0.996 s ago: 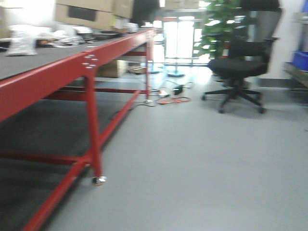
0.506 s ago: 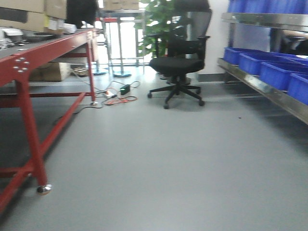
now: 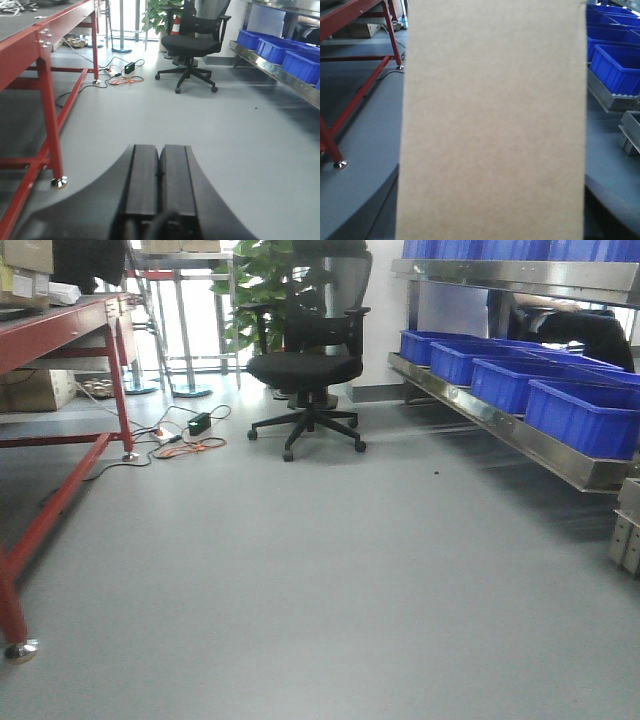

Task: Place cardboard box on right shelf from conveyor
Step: 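Drive the base to the steel shelf rack holding the box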

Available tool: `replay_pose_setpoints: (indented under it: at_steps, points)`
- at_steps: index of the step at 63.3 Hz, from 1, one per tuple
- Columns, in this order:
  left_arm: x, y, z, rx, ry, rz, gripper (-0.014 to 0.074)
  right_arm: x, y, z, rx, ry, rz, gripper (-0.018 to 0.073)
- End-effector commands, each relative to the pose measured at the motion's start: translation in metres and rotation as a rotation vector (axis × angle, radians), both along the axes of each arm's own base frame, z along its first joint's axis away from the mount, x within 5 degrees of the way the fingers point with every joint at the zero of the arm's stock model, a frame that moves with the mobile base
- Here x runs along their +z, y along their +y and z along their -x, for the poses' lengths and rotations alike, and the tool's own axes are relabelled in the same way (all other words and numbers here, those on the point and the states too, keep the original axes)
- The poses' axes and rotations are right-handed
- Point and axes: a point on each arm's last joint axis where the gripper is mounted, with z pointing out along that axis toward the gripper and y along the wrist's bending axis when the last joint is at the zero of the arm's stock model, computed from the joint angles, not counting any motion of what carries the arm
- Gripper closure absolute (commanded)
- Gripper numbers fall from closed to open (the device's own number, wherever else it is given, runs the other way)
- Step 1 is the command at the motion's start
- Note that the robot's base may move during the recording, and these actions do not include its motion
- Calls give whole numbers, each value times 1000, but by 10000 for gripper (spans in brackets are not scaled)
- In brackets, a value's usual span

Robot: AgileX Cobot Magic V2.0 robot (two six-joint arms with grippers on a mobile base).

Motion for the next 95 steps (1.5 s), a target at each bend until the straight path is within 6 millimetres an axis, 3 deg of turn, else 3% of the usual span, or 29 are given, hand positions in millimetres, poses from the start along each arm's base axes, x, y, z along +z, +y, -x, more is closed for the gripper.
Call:
replay_pose_setpoints:
  at_steps: [1, 95]
  points:
    - [9, 0, 1, 2, -95, 12, 715, 17, 1, -2, 7, -110, 4, 350]
    - [9, 0, 1, 4, -95, 12, 715, 16, 1, -2, 6, -105, 5, 350]
